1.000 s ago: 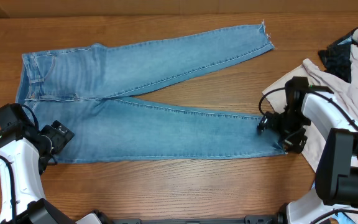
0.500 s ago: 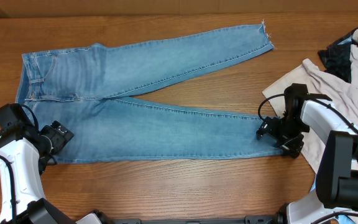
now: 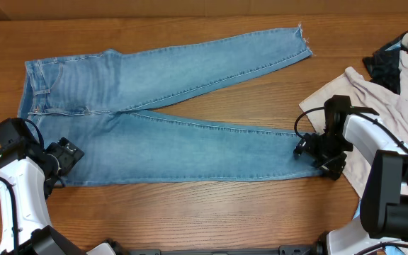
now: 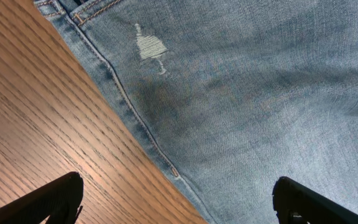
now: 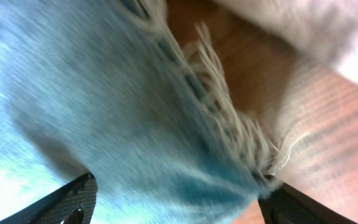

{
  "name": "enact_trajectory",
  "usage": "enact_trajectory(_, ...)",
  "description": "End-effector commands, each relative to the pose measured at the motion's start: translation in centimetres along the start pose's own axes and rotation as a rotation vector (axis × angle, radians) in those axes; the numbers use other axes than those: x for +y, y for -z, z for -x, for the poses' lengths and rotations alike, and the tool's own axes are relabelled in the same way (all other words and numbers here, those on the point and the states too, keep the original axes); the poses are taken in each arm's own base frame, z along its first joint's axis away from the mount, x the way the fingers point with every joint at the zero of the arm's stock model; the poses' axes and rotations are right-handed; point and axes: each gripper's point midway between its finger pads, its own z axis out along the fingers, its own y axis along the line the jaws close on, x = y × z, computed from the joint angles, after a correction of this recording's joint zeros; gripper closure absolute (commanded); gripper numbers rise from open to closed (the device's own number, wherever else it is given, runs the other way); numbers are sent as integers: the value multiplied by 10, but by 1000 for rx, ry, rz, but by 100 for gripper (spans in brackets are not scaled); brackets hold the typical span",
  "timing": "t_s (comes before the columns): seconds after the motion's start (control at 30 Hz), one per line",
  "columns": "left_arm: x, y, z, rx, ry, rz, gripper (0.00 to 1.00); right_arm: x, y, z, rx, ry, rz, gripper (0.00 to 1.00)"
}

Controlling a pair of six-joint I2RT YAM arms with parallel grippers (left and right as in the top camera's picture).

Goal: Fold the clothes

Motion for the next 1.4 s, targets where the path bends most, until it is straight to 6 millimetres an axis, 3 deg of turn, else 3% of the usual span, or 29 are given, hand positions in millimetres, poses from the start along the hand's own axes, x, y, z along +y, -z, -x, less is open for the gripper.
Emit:
enact_trajectory(0.0, 2, 1, -1, -13, 9, 10, 0, -9, 16, -3, -54, -44, -22, 13)
enact_trajectory(0.23, 1, 1, 0, -16, 10, 8, 0, -16, 37, -7, -142, -60, 2, 13)
enact_trajectory(0.53, 1, 1, 0, -16, 10, 8, 0, 4, -7, -16, -136, -62, 178, 13)
enact_trajectory(0.8, 2, 1, 0, -17, 10, 10, 0, 11, -9, -6, -184, -82, 219, 15)
enact_trajectory(1.0, 2, 1, -1, -14, 10, 12, 0, 9, -10, -9, -170, -85, 210, 43)
enact_trajectory(1.2, 2, 1, -1, -14, 9, 12, 0, 2, -13, -19, -130, -110, 183, 52)
enact_trajectory(1.37, 2, 1, -1, -13, 9, 12, 0, 2, -1, -17, -171, -105, 199, 87)
